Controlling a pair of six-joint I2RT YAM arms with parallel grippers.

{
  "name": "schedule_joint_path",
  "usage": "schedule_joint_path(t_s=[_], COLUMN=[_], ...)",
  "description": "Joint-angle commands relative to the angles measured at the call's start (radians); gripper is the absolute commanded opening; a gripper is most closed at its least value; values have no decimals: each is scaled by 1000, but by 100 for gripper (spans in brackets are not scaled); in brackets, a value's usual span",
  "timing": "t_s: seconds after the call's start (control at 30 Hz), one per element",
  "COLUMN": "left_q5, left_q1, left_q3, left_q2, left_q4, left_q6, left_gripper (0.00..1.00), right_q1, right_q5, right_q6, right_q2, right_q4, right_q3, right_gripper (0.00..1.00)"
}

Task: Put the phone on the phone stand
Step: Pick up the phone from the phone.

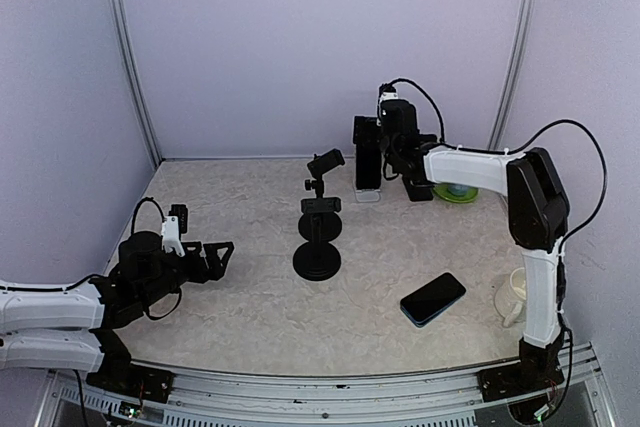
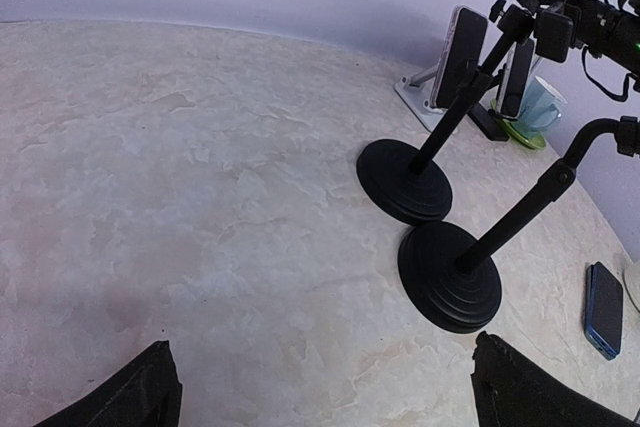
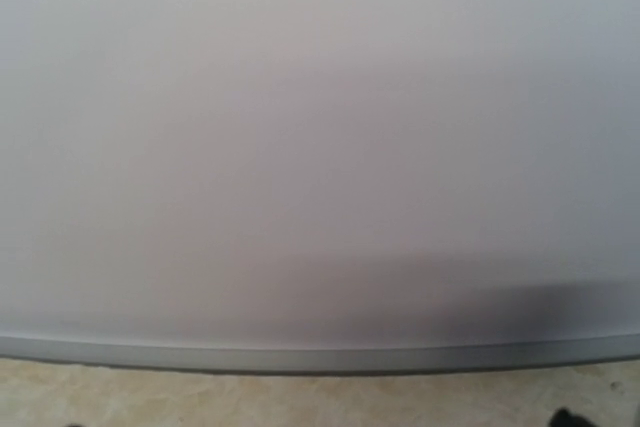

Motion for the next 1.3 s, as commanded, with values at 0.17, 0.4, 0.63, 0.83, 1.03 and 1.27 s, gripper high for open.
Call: schedule_joint_path(t_s=[0.17, 0.4, 0.63, 0.83, 1.03, 1.27], left_q5=[0, 3, 0, 7, 33, -40], left_q1=[10, 9, 9, 9, -7, -117], left_q3=[-7, -7, -12, -25, -33, 2], left_q2=[-14, -27, -60, -91, -99, -130], left_q4=[14, 8, -4, -7, -7, -49], left_q6=[14, 14, 11, 6, -2, 6], left_gripper=[99, 99, 99, 99, 99, 99], right_q1=[8, 8, 9, 8, 8, 8], right_q5=[-88, -133, -195, -239, -255, -306], right_q6=[25, 62, 121, 142, 162, 158], right_q2=[-186, -336, -480, -583, -684, -773], right_q4=[-96, -161, -244, -259, -291, -321], right_q3=[-115, -270, -460, -615, -727, -812], right_gripper=[100, 100, 100, 100, 100, 100])
